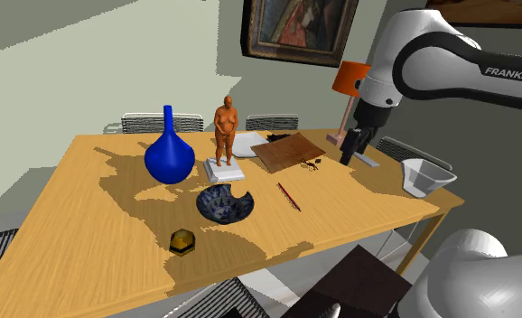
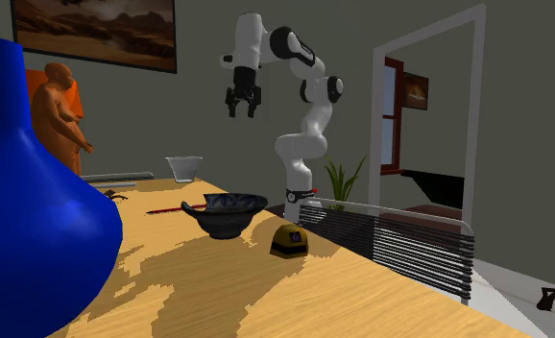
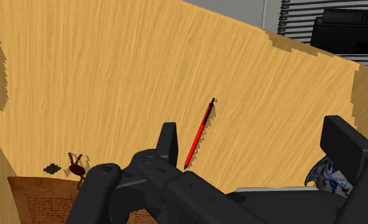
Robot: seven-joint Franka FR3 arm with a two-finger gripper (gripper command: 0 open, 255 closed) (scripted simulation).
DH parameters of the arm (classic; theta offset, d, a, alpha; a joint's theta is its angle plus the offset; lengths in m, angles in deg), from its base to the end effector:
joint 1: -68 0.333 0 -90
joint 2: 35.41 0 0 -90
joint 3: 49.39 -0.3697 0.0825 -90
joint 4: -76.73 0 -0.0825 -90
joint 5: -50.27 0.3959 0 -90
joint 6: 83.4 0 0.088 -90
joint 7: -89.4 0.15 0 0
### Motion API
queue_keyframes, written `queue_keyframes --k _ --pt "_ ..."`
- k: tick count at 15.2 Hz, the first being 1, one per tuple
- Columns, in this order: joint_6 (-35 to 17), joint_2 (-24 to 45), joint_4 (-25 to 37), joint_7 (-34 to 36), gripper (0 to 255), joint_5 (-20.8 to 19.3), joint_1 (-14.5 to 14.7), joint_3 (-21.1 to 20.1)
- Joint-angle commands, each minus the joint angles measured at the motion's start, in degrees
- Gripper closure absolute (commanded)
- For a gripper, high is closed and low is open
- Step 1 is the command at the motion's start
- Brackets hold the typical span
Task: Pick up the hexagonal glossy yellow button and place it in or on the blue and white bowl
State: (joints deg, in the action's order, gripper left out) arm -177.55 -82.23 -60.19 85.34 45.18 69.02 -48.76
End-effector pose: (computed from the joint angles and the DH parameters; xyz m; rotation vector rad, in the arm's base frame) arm 0.2814 -0.0118 0.5850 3.0542 0.1286 0.1042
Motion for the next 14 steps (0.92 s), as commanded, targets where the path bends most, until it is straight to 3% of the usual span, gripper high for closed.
queue_keyframes --k 1,7,14 --pt "0.0 0.0 0.0 0.0 0 0.0 0.0 0.0" --pt "-7.8 2.4 -4.8 10.1 0 4.8 1.5 -6.8" --pt "-18.0 9.7 -6.3 21.9 0 9.0 2.8 -15.2"
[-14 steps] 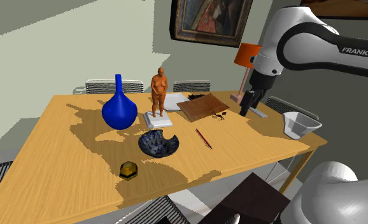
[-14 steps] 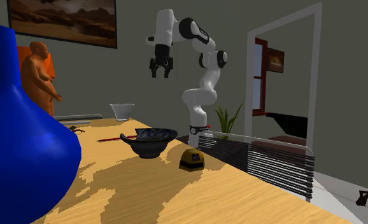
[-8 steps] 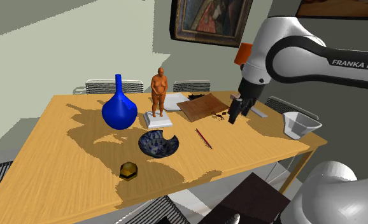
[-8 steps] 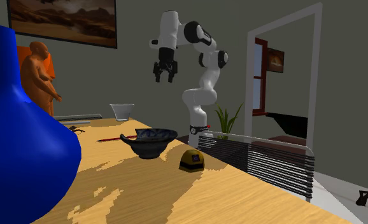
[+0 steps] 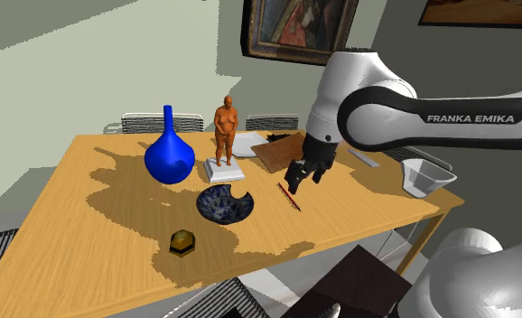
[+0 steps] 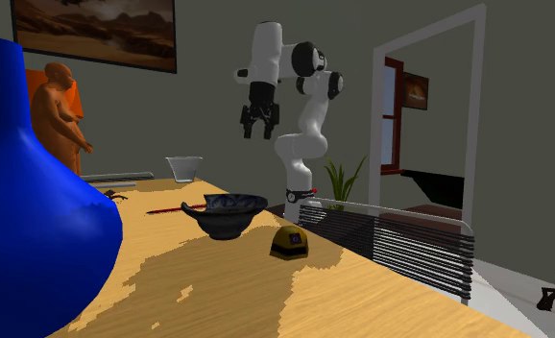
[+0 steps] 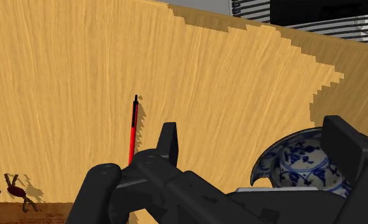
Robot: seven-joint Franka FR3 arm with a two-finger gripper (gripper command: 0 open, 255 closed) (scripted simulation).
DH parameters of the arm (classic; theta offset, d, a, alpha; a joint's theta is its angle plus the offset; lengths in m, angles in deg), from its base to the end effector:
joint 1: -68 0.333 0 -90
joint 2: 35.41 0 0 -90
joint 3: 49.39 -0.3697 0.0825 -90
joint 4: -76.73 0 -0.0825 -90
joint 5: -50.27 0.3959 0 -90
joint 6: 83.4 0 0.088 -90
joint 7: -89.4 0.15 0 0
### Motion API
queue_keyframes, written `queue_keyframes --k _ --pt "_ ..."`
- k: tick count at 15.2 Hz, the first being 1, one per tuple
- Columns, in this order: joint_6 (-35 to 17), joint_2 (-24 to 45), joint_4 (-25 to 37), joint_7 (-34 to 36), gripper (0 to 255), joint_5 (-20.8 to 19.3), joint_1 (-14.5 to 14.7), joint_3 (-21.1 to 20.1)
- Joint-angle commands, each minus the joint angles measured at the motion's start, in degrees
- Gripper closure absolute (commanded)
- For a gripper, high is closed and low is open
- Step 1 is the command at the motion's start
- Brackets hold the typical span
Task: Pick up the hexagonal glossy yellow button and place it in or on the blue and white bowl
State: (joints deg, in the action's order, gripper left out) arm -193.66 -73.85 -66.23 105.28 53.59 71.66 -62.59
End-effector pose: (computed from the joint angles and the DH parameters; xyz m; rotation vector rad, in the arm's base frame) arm 0.3257 0.1140 0.5071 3.0750 -0.0662 0.1659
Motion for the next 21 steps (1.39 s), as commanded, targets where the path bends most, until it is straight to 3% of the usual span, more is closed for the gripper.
queue_keyframes --k 1,6,11,17,21 --pt "-3.4 2.7 -0.2 3.7 0 1.0 0.2 -2.6" --pt "-10.6 11.1 1.9 12.5 0 1.5 -0.2 -8.9" --pt "-17.0 21.1 6.3 22.6 0 -1.4 -1.8 -15.2" --pt "-21.9 35.6 14.5 37.6 0 -11.2 -3.7 -21.5" --pt "-22.6 46.2 21.9 48.4 0 -20.6 -2.1 -22.5"
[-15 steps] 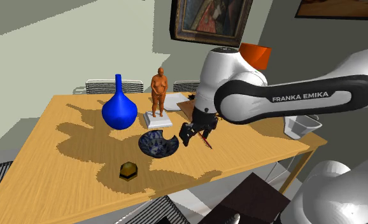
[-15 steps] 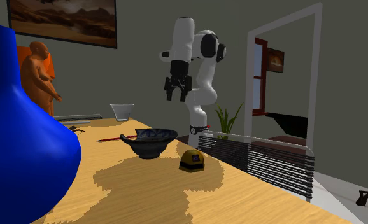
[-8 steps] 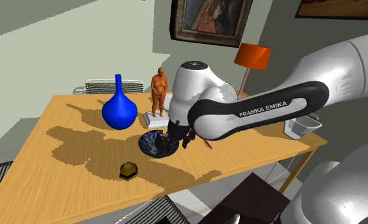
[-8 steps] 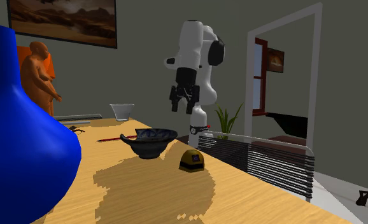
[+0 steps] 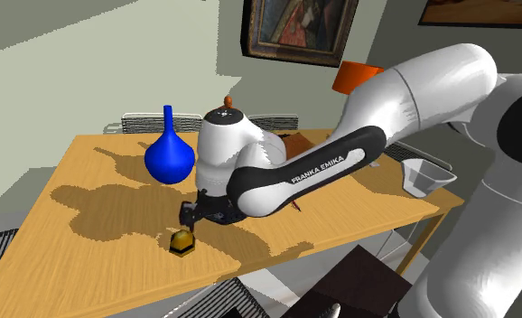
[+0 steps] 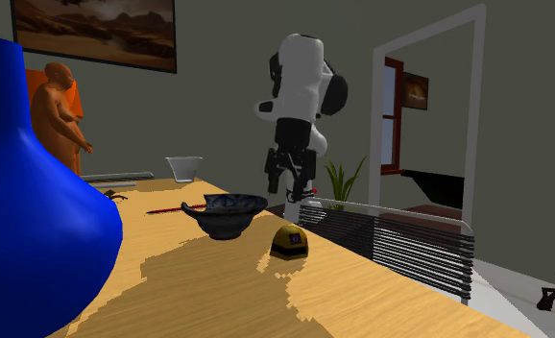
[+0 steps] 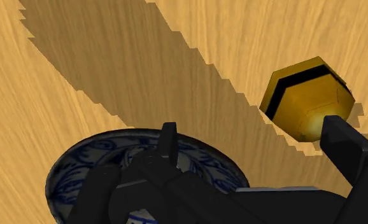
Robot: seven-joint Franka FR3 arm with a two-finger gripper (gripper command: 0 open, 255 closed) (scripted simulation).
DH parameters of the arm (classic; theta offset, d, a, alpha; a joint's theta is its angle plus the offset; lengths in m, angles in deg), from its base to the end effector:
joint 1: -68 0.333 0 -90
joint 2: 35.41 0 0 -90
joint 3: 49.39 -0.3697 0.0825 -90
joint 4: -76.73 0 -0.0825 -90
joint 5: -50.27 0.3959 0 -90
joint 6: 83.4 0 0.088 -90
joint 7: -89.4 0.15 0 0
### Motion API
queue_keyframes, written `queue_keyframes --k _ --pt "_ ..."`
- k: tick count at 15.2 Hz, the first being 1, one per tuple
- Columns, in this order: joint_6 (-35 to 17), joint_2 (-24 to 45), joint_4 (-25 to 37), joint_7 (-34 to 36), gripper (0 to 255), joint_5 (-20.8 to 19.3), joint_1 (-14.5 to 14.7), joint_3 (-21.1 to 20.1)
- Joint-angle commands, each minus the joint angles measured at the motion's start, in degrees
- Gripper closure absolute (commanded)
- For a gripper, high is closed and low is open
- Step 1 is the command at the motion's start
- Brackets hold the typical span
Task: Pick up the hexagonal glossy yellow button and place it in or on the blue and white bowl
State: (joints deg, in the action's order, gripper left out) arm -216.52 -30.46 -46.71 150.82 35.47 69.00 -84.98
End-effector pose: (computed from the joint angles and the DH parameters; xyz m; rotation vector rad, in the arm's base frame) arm 0.4720 0.3305 0.3806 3.0815 -0.4189 0.2772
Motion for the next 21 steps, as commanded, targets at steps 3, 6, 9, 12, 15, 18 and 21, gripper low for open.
queue_keyframes --k 3,6,9,12,15,18,21 --pt "0.9 10.5 8.9 9.6 0 -8.7 3.7 1.1" --pt "1.0 15.4 13.1 13.1 0 -12.0 6.3 2.7" --pt "-0.4 17.1 13.0 14.0 0 -13.5 6.8 3.5" --pt "-1.8 18.8 13.1 14.9 0 -14.9 7.3 4.3" --pt "-2.0 19.1 13.1 15.1 0 -15.2 7.3 4.5" --pt "-2.0 19.2 13.1 15.1 0 -15.2 7.3 4.4" --pt "-1.9 19.2 13.2 15.0 255 -15.2 7.3 4.4"
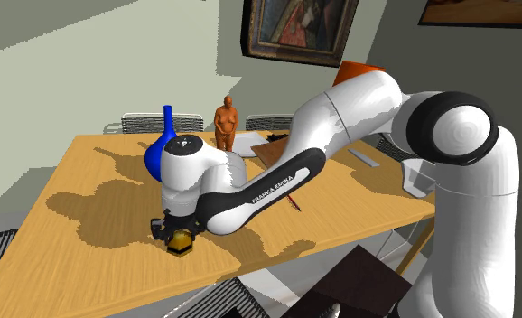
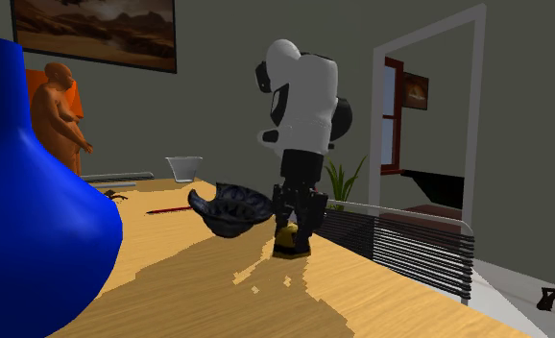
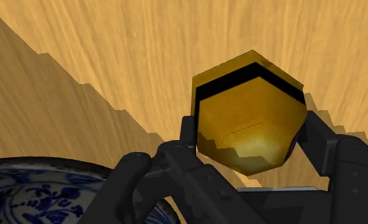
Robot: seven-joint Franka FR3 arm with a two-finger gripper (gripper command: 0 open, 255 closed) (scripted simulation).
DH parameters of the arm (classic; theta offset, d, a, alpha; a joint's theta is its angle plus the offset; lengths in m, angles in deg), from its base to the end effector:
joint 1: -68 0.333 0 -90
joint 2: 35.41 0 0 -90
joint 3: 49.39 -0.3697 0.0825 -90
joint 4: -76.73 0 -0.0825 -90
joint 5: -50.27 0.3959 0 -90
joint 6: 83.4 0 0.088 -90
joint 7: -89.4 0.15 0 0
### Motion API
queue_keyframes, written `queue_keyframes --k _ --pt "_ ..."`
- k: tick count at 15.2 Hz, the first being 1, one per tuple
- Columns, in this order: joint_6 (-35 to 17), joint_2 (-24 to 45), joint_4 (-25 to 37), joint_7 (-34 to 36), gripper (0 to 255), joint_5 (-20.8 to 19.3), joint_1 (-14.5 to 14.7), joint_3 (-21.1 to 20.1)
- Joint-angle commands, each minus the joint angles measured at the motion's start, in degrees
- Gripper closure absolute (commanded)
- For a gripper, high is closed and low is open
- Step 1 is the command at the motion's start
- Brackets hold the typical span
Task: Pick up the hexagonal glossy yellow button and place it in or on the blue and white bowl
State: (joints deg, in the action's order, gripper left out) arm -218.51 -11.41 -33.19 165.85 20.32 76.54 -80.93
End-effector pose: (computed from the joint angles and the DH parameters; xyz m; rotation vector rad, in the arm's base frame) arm 0.5363 0.3941 0.3112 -3.0816 0.5114 -0.3190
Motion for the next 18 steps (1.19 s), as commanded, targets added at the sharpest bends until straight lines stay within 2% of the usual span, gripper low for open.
queue_keyframes --k 1,8,18 --pt "0.2 0.4 0.1 -0.1 255 -0.1 -0.2 0.4" --pt "0.3 1.1 0.7 0.4 255 -0.5 0.3 0.6" --pt "4.8 -4.0 1.2 -3.2 255 4.0 -1.8 -1.8"
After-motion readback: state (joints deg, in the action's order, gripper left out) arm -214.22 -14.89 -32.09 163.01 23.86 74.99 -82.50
